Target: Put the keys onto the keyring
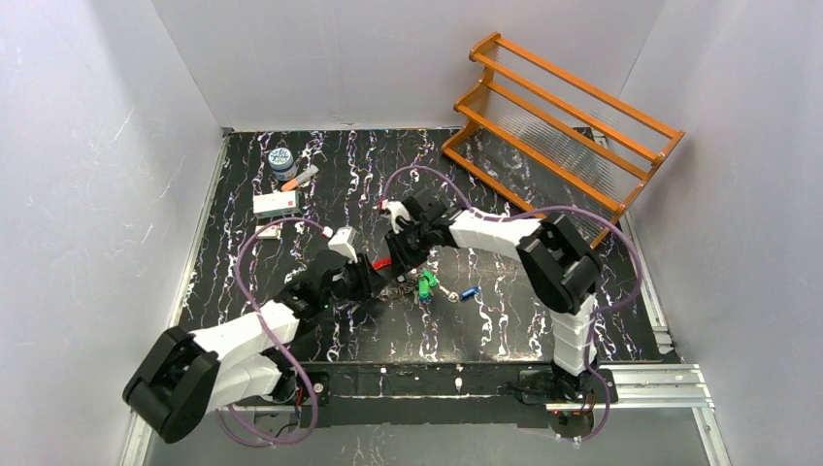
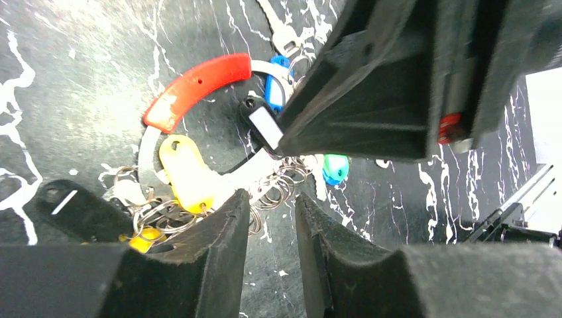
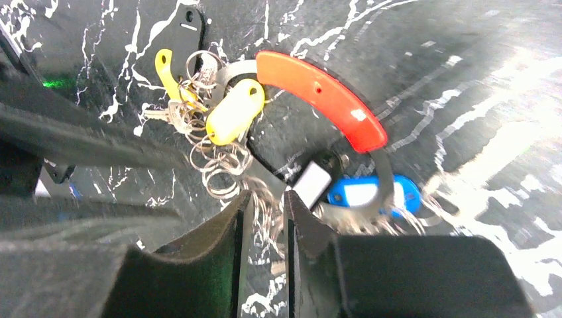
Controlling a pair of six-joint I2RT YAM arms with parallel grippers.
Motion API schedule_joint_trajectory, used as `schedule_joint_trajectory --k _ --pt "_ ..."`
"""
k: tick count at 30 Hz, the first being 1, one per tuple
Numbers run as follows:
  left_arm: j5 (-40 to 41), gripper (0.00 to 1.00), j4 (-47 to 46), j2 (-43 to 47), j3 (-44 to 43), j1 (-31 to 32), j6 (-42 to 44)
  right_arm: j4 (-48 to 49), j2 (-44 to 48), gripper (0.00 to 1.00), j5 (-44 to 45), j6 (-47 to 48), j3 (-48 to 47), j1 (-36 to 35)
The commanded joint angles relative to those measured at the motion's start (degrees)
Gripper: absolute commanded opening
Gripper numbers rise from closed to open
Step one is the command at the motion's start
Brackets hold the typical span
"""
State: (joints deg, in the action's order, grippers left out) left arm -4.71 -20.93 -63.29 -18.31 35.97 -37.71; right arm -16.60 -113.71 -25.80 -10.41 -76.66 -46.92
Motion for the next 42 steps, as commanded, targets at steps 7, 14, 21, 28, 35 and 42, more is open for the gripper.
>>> schedule_joint_trajectory --k 7,14,21,28,35,42 --pt "11.19 0.32 7.9 8.79 1.66 -0.28 2.87 3.88 15.6 0.31 7.83 1.71 11.48 1.04" --pt "9.82 0.33 4.49 6.67 1.79 -0.28 2.45 4.77 16.17 0.18 4.27 -0.59 16.18 1.08" --pt "8.49 0.34 3.73 3.97 0.55 -0.28 2.34 5.35 11.25 0.06 1.33 -1.9 14.51 0.64" --pt "8.66 0.34 3.99 4.12 0.89 -0.28 2.28 3.89 6.7 0.08 7.96 -2.37 8.36 0.62" --pt "8.68 0.35 4.38 5.26 1.55 -0.28 2.33 4.8 10.21 0.22 17.36 -5.27 7.67 0.61" --pt "8.54 0.35 4.03 5.45 1.94 -0.28 2.47 4.81 13.17 0.32 21.7 -5.15 9.69 1.21"
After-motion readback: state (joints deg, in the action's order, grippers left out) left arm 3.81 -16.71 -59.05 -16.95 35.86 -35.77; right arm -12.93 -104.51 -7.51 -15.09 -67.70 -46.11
